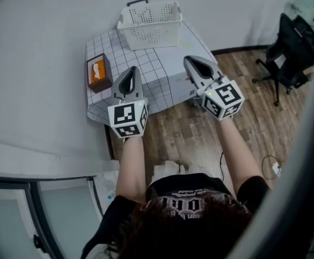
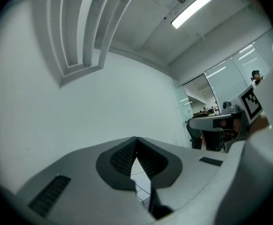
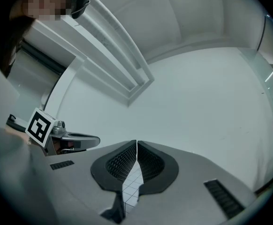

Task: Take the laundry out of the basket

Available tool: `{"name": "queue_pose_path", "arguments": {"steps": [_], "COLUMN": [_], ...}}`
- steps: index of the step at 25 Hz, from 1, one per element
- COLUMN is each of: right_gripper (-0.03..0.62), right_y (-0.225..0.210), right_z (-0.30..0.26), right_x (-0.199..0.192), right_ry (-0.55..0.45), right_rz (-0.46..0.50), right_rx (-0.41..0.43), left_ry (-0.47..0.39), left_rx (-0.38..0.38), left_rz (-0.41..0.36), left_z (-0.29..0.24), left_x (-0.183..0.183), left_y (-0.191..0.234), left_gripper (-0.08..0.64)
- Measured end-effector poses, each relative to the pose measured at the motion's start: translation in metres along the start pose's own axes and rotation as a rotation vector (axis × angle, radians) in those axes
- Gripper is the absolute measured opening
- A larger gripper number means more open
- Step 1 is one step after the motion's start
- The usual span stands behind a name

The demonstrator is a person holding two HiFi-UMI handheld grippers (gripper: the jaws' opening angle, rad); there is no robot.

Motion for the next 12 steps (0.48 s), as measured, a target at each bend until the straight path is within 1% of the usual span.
{"name": "queue_pose_path", "arguments": {"steps": [5,12], "right_gripper": [0.029,0.029], "right_y": [-0.016,-0.046], "right_z": [-0.023,-0.068], "right_x": [-0.009,-0.026], "right_ry": [0.010,0.025], "right_rz": [-0.002,-0.008], "right_rx": [0.009,0.006], "left_ry": [-0.009,0.000], "left_rx": [0.010,0.005], "left_rz": [-0.003,0.007], "left_z": [-0.022,-0.072], "left_x": [-0.004,-0.021], "left_y": [0.010,0.032], "left_gripper": [0.000,0.000]}}
Point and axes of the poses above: the fingertips, and each gripper's own axes: z backward along the fingers, y to its left, x out of its top, the point moved 8 cm from there along z, backward along the fingers, and after that the axes turned 15 degrees about x, right-handed, at the moved point
